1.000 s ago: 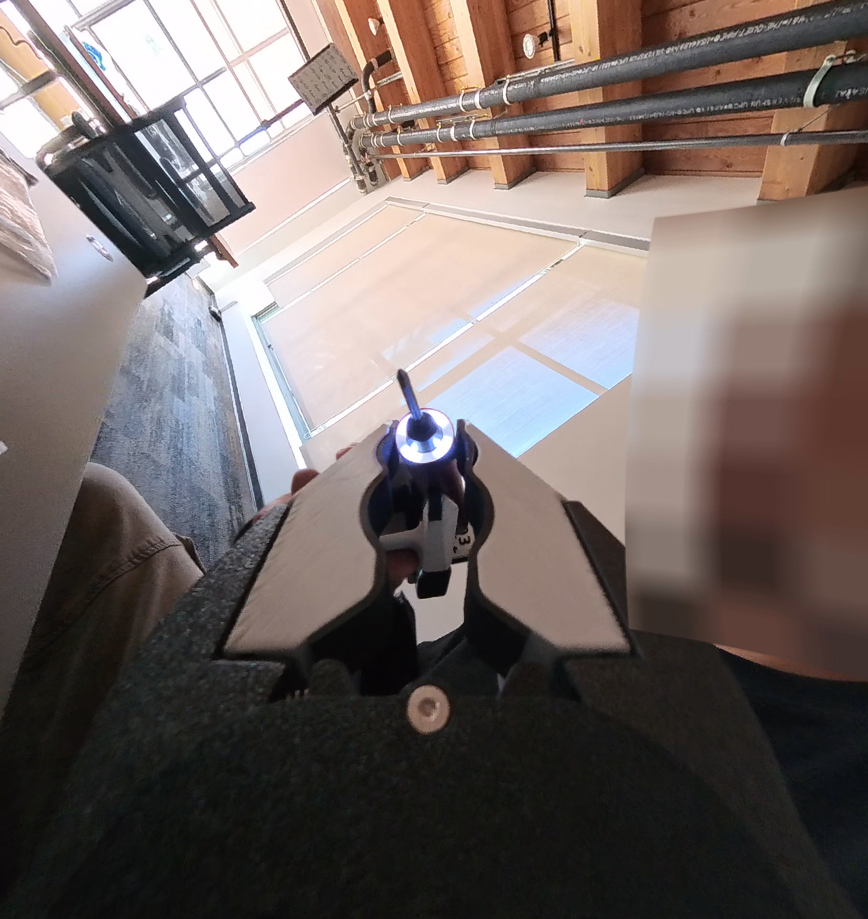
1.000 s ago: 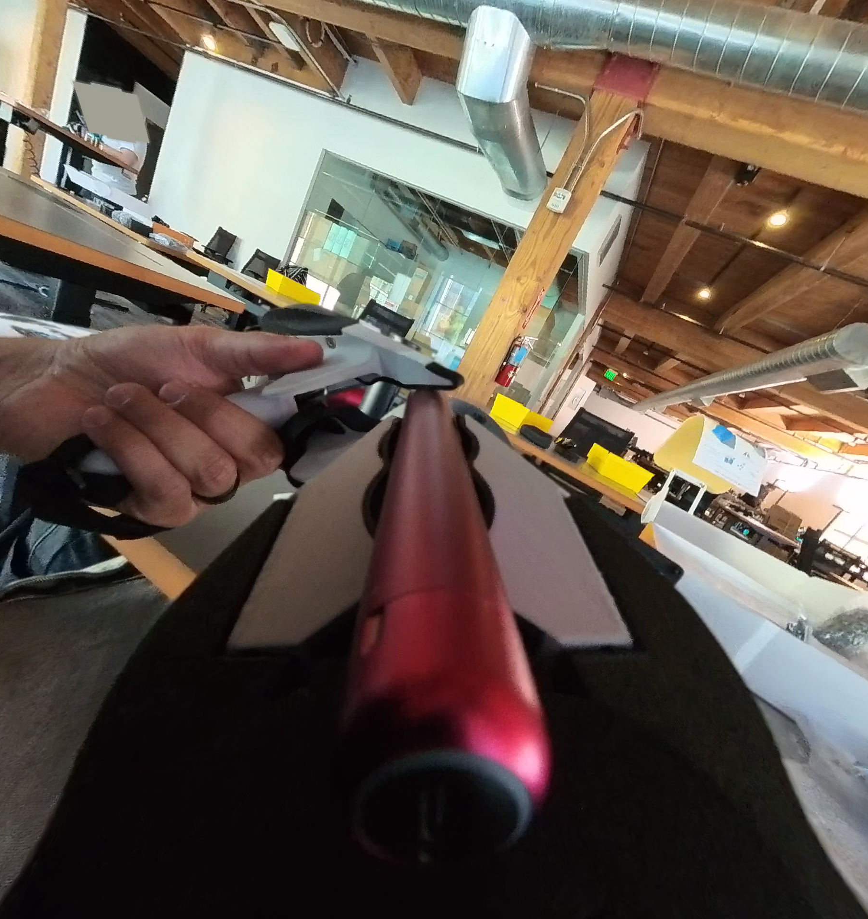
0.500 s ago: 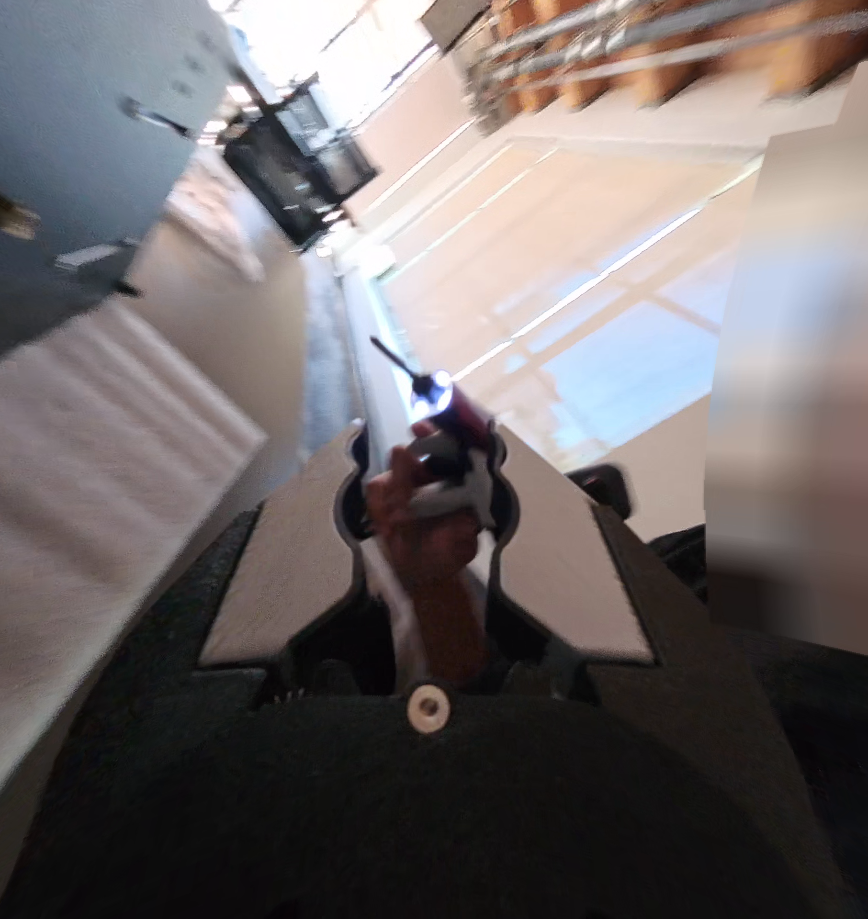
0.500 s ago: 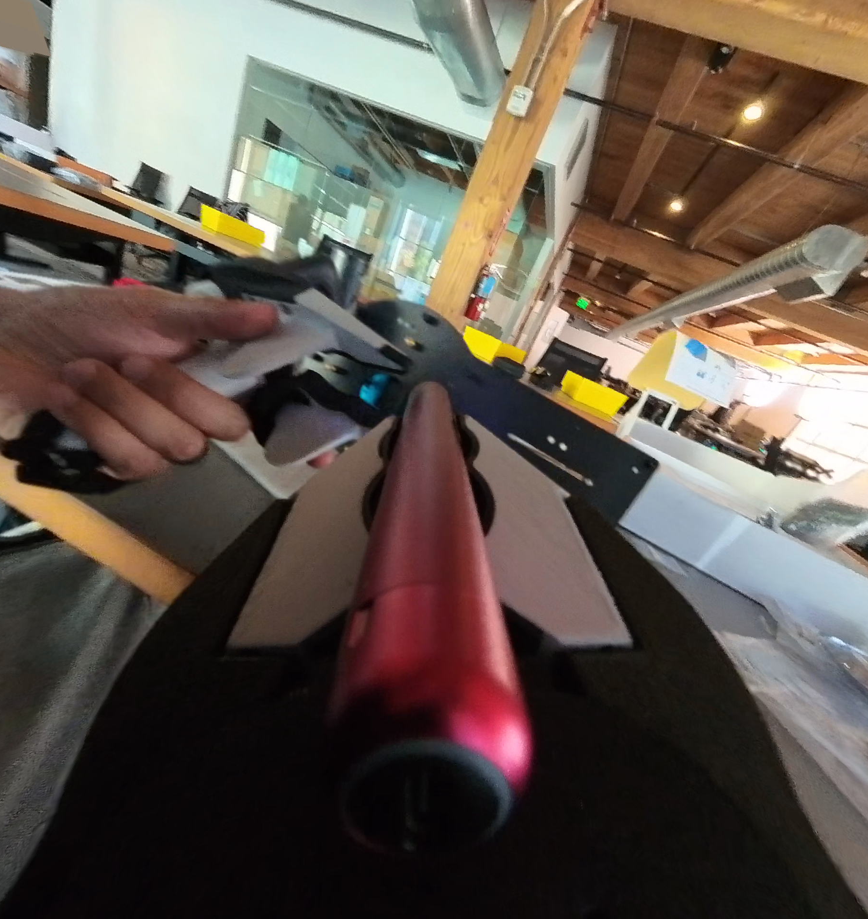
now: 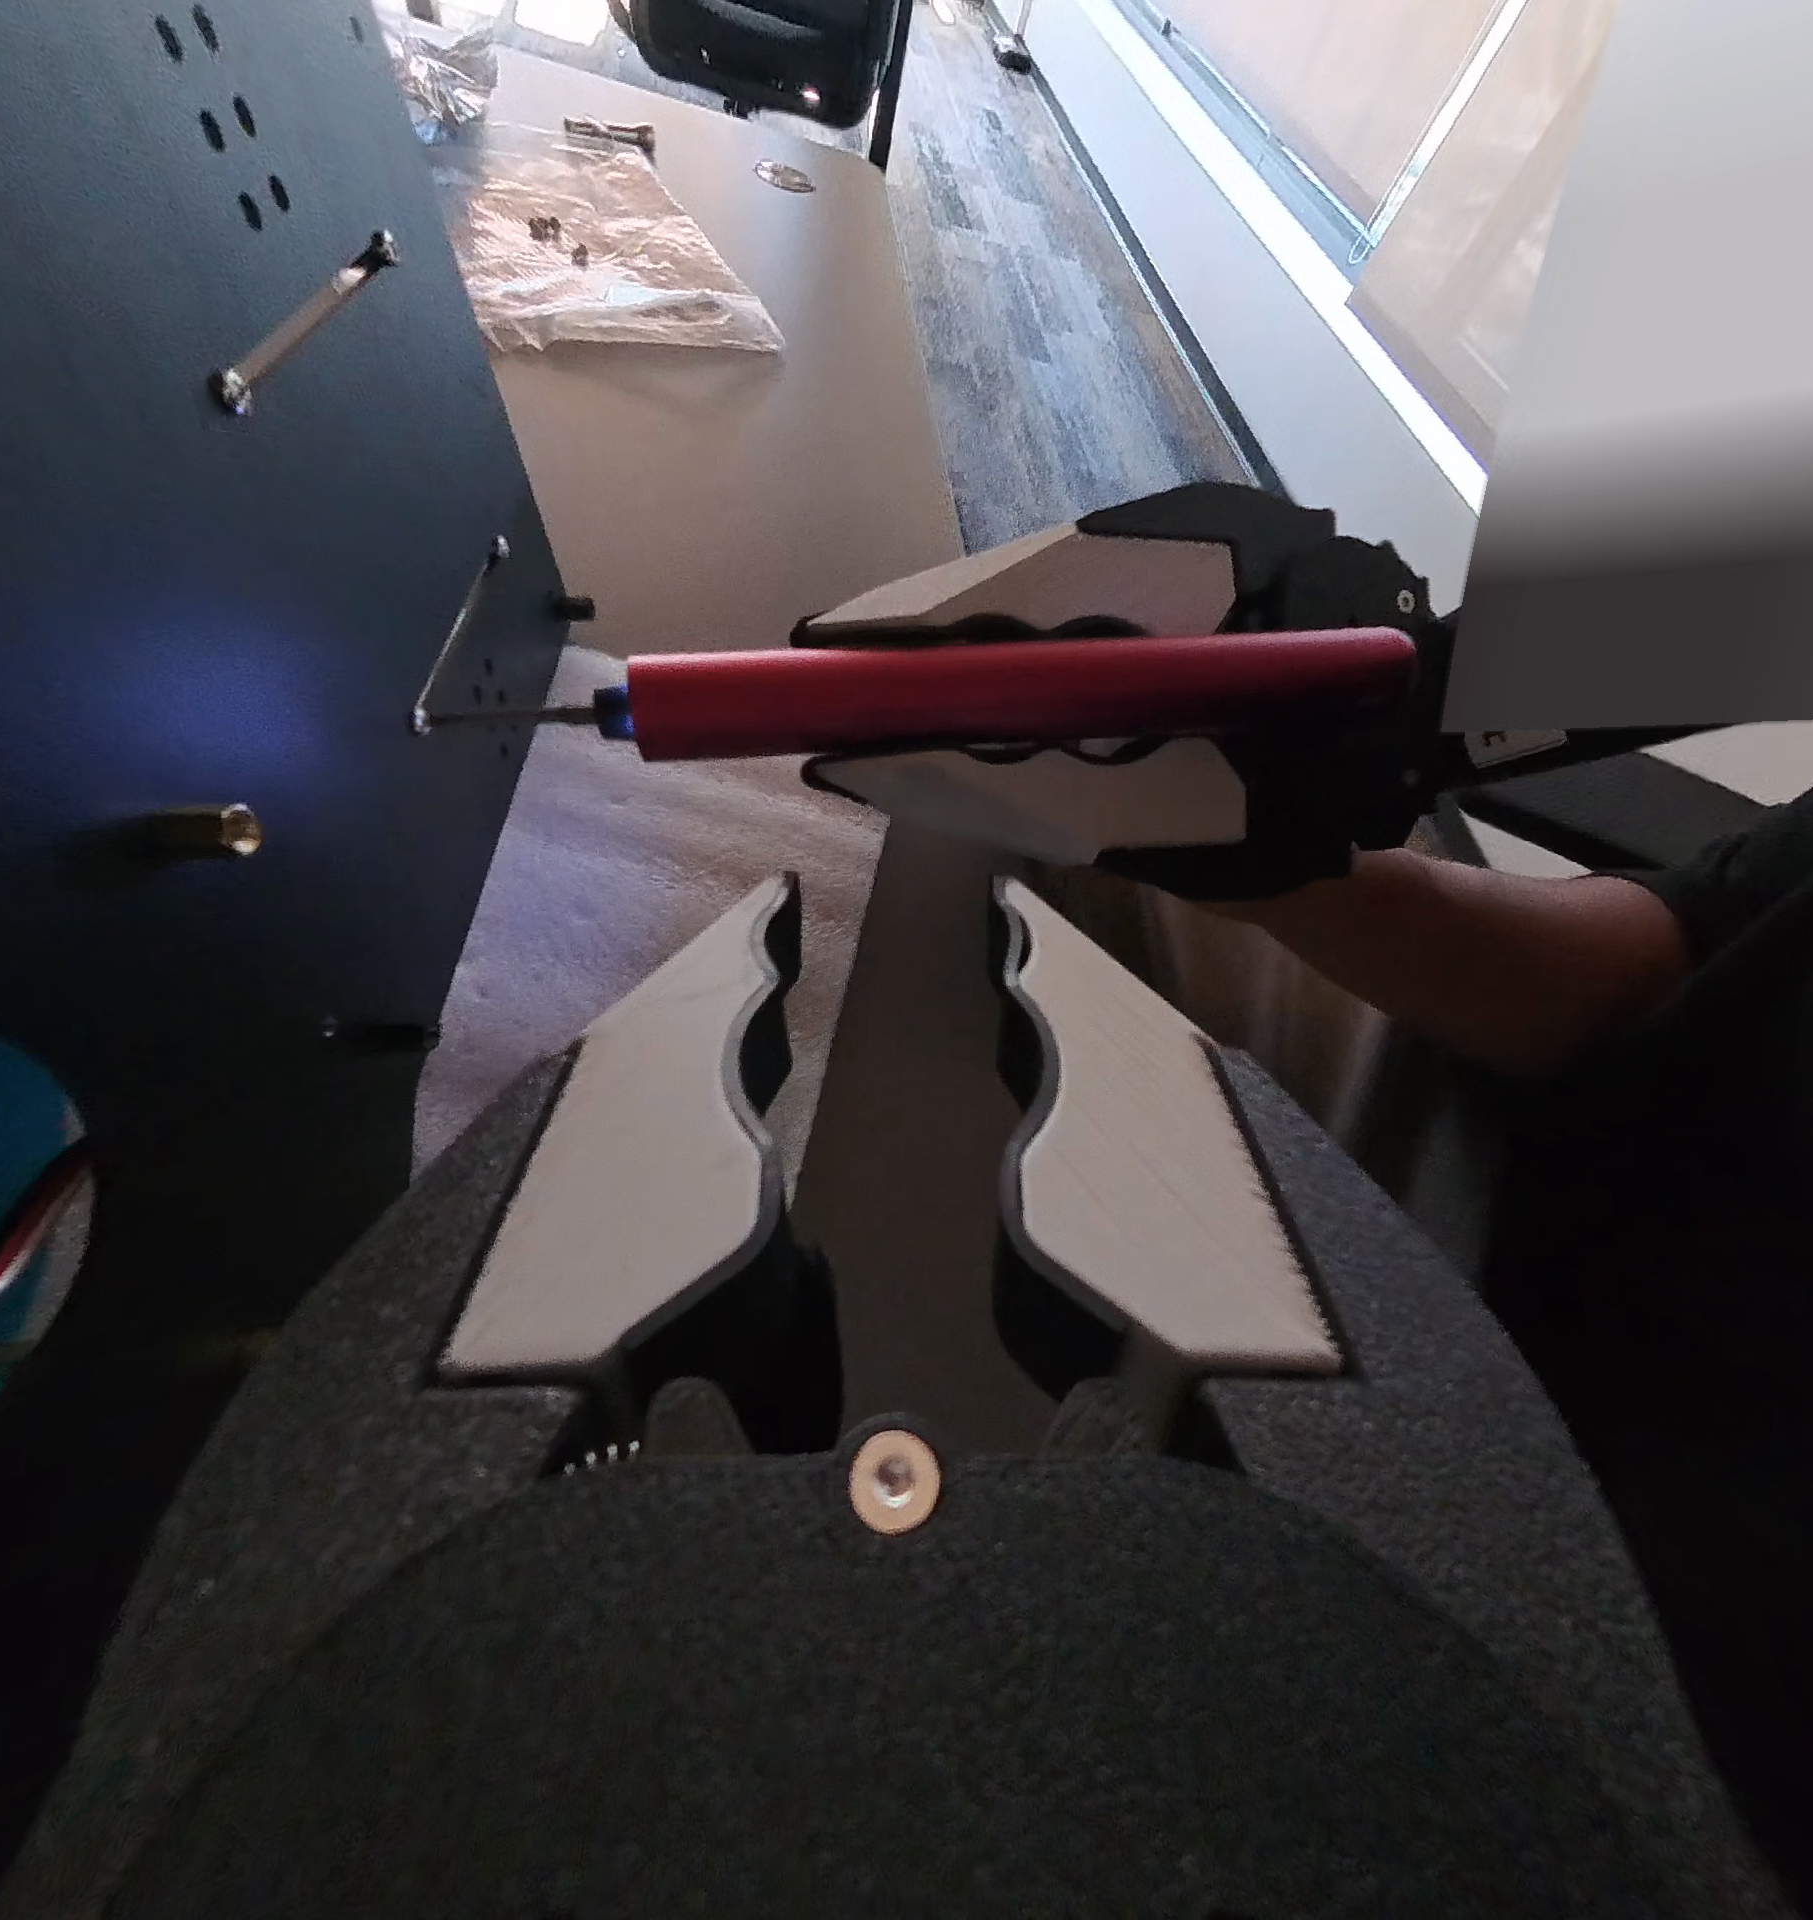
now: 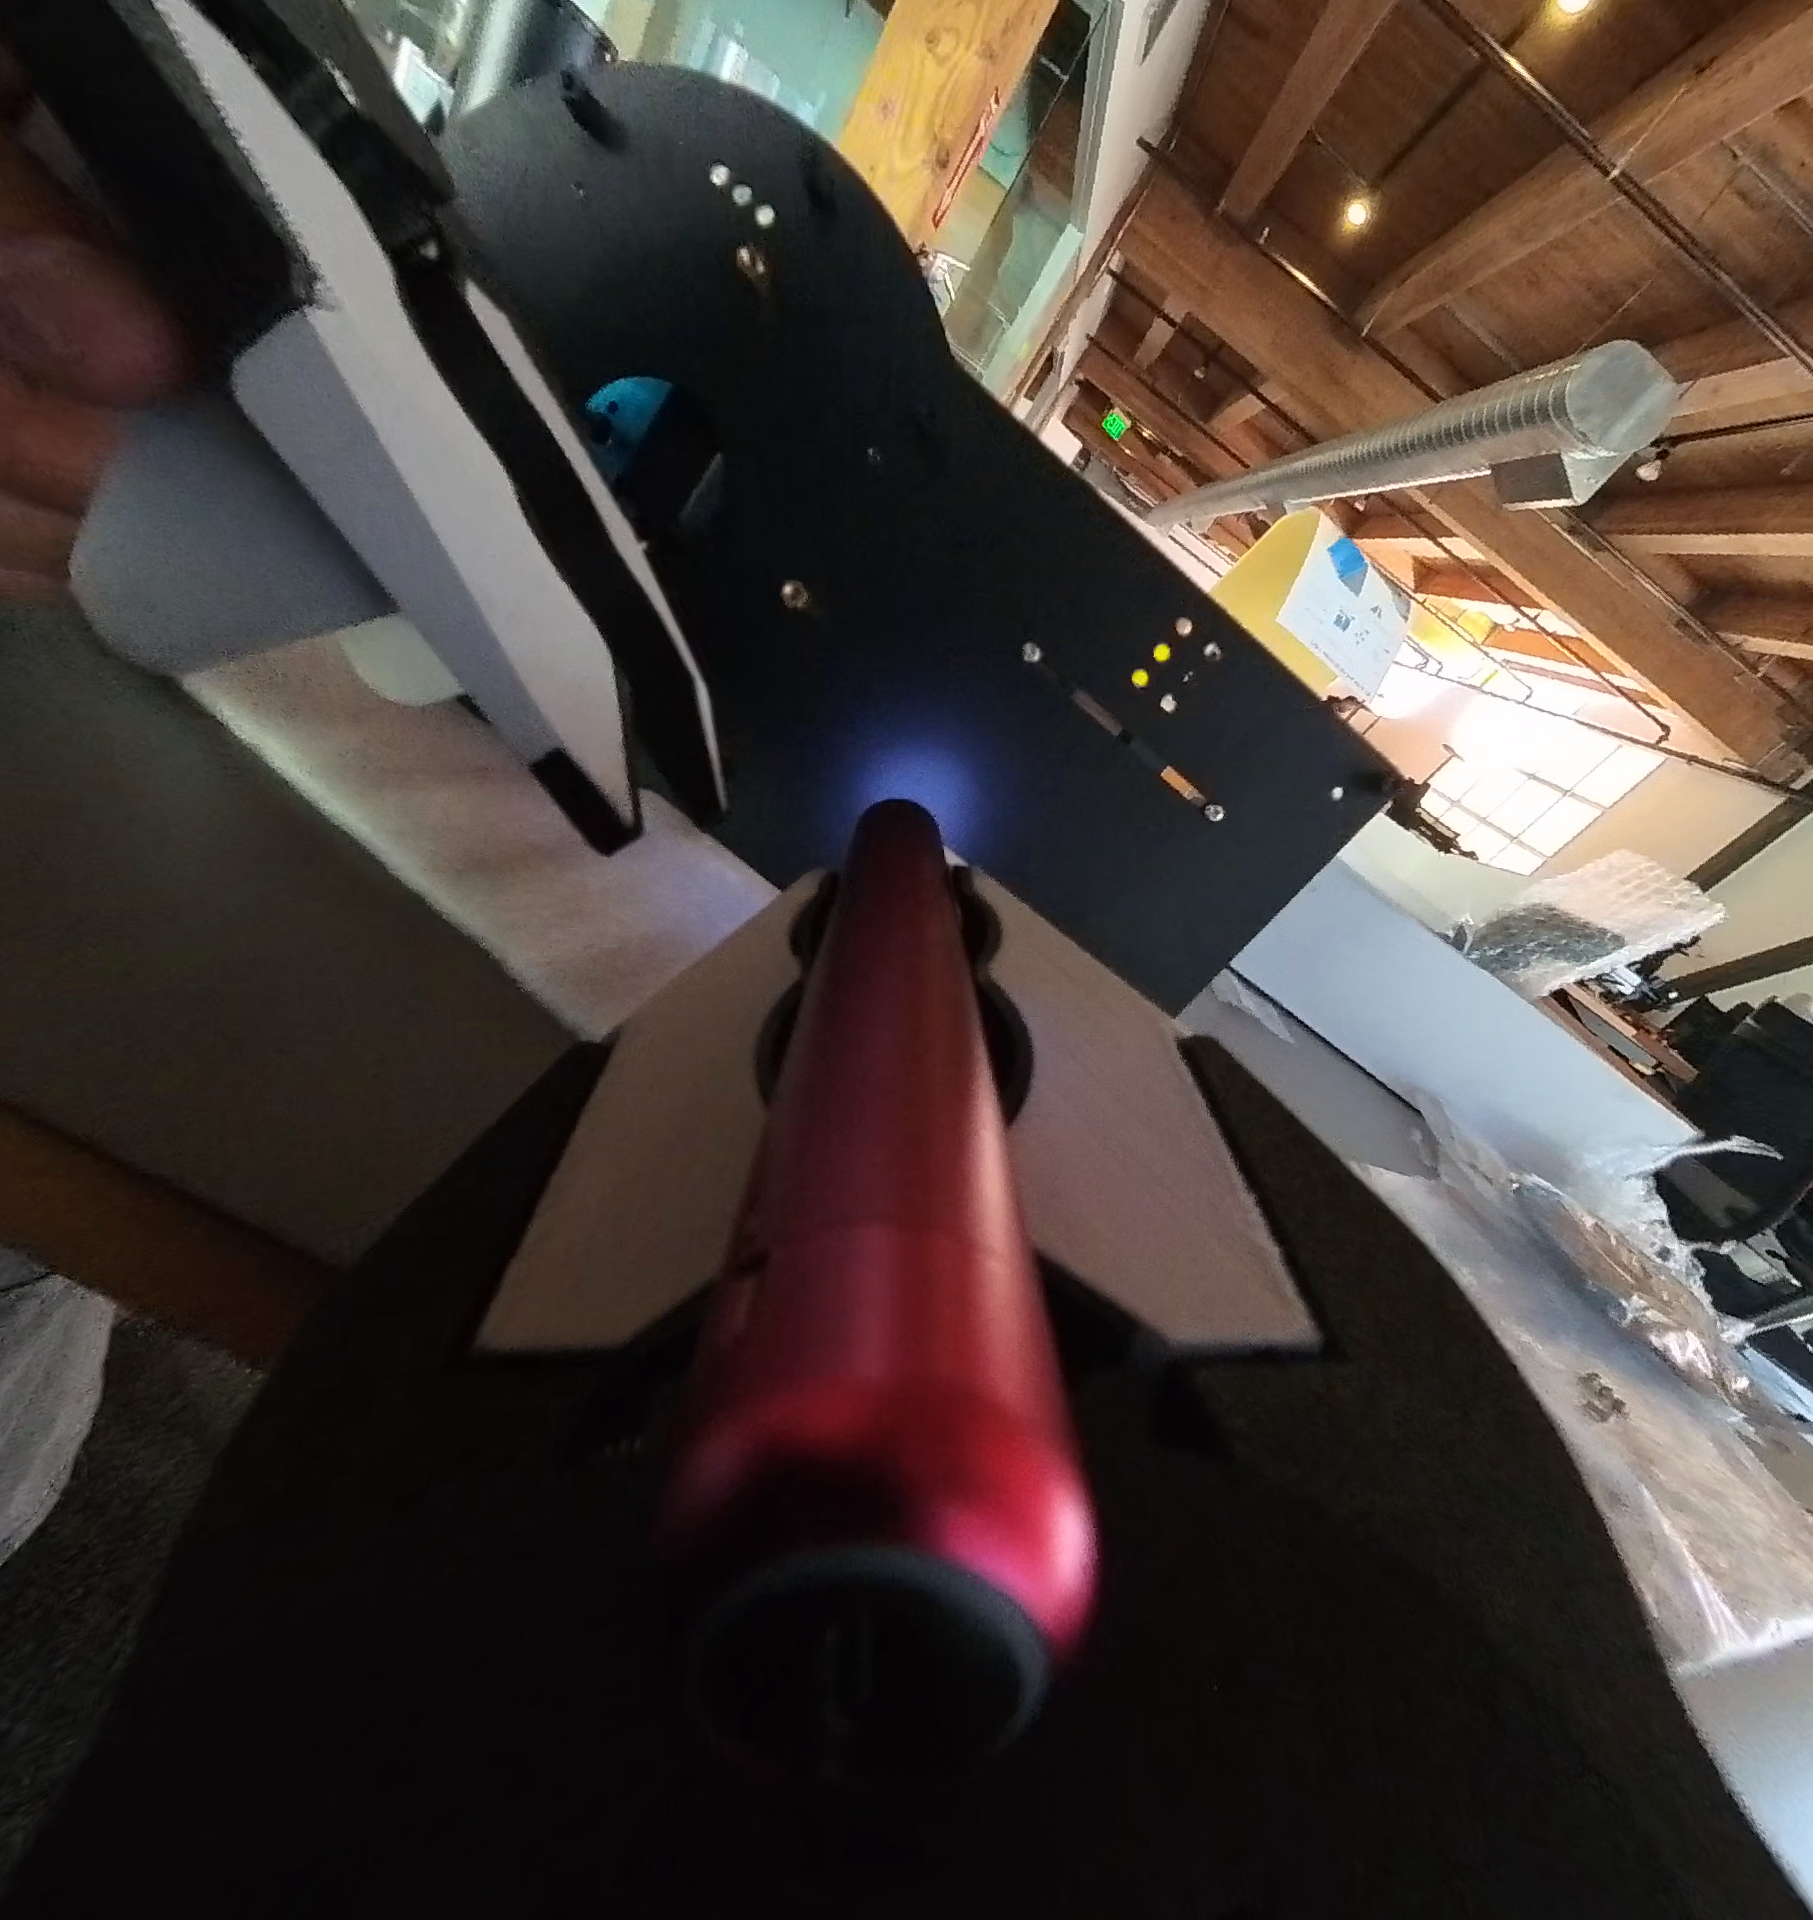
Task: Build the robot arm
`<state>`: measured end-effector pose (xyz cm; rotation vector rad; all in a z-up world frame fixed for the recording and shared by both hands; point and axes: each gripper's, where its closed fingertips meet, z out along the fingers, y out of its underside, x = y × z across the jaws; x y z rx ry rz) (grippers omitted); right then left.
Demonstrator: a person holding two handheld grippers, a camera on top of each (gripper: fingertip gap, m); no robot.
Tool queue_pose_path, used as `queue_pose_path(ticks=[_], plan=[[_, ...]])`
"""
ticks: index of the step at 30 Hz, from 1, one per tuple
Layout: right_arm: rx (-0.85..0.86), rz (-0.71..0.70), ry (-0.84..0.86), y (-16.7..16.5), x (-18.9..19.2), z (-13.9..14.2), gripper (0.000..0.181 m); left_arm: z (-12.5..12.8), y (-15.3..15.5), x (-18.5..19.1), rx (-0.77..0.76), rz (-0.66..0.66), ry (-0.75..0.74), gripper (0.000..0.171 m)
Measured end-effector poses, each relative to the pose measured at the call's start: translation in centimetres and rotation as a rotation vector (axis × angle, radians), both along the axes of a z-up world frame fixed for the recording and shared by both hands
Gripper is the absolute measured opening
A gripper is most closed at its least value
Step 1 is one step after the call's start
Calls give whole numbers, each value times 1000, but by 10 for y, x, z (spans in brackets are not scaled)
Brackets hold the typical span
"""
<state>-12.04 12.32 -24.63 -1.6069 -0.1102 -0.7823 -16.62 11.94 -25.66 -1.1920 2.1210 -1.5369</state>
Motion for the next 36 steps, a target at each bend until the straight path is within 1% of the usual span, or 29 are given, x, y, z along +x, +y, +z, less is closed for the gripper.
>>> queue_pose_path(ticks=[5,10,14,18,21,25,28,30,32,34,36], plan=[[25,15,32,0,3,-1,20,9,7,1,-73,26,-25,34],[44,20,41,0,4,-1,20,4,6,-1,-111,11,19,34],[55,-3,40,1,3,-1,19,2,8,1,-137,25,52,34],[87,-18,107,2,6,-3,19,-1,5,0,-127,6,70,33],[85,-14,113,3,6,-2,20,1,0,4,-132,10,63,31],[91,-8,140,3,7,0,20,5,-2,14,-114,63,49,32],[80,-11,116,4,6,-2,20,12,-5,20,-186,75,84,33],[76,-16,99,3,6,-2,20,20,-4,21,-175,74,79,33],[81,-15,106,3,7,-2,20,36,1,22,-109,74,43,33],[86,-13,111,3,7,-2,20,60,11,24,-16,81,-13,33],[83,-13,102,3,7,-2,20,80,16,24,80,62,-39,34]])
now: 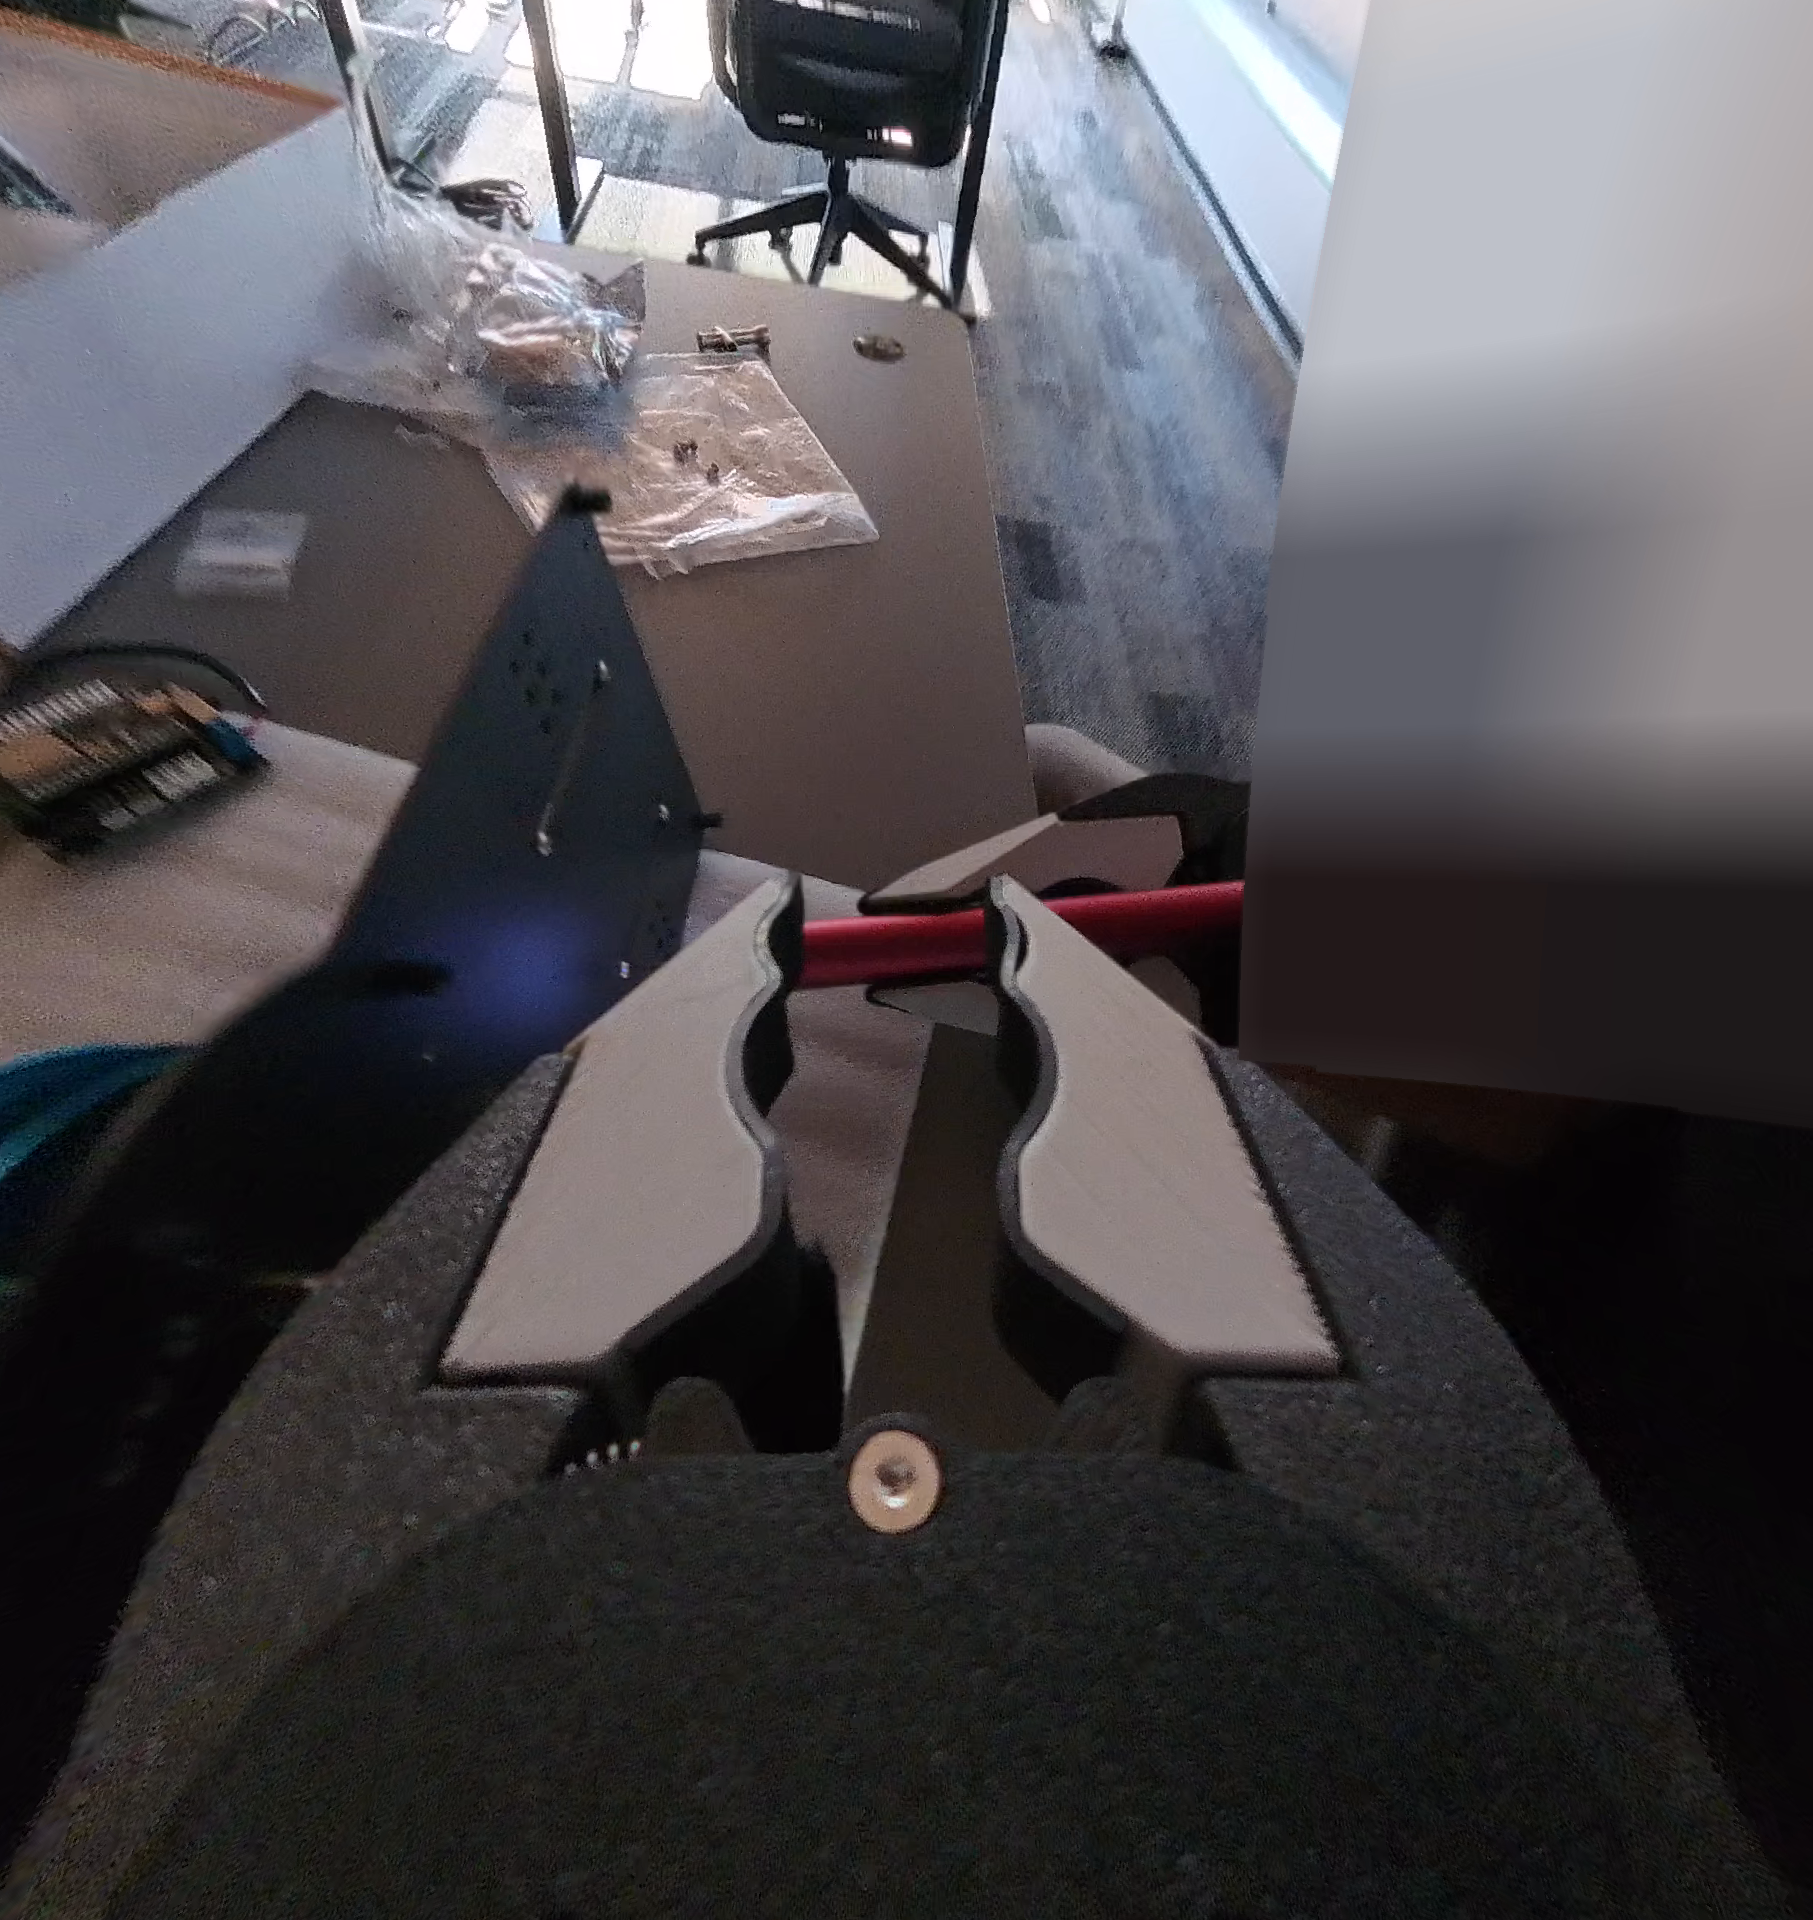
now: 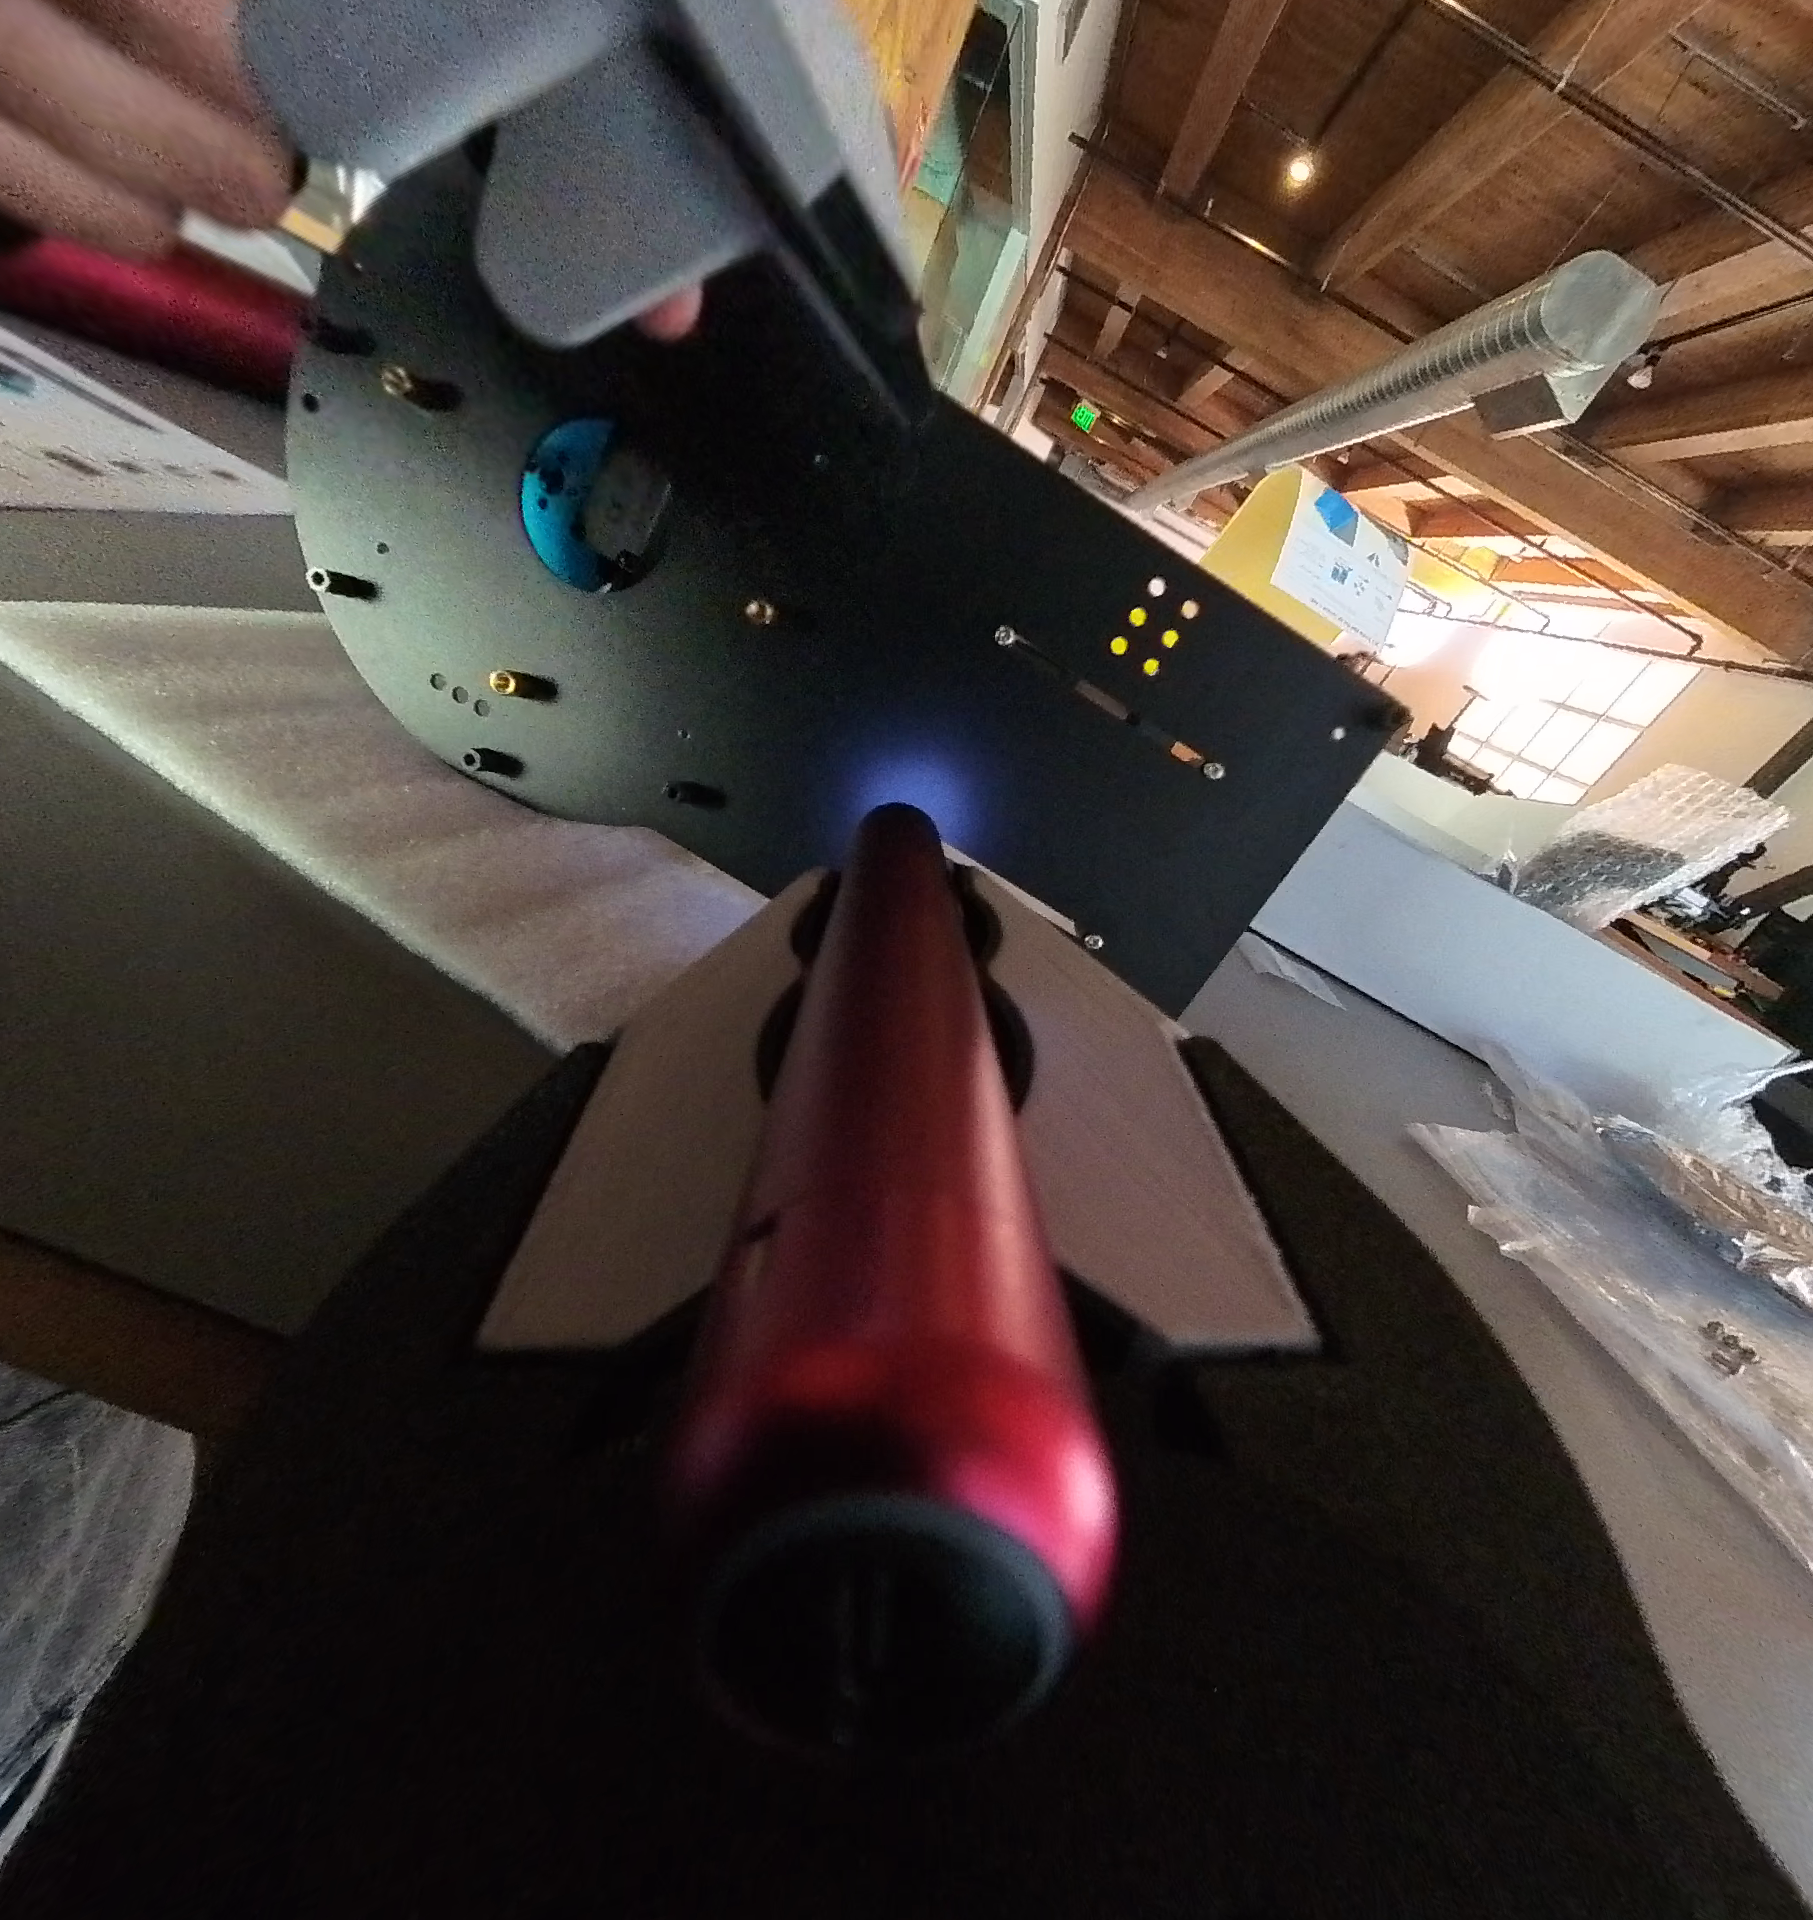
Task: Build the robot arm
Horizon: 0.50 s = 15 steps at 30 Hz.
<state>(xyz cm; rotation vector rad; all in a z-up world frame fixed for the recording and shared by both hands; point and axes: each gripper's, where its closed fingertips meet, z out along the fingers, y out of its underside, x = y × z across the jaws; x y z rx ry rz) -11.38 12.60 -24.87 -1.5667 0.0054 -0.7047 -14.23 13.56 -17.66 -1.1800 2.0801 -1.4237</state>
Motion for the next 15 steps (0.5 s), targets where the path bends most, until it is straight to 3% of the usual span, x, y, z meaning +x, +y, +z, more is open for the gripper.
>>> queue_pose_path(ticks=[5,15], plan=[[0,-2,-9,0,0,0,20,5,2,-3,152,-16,-26,33],[1,0,-1,0,0,0,20,-12,5,-6,84,9,54,33]])
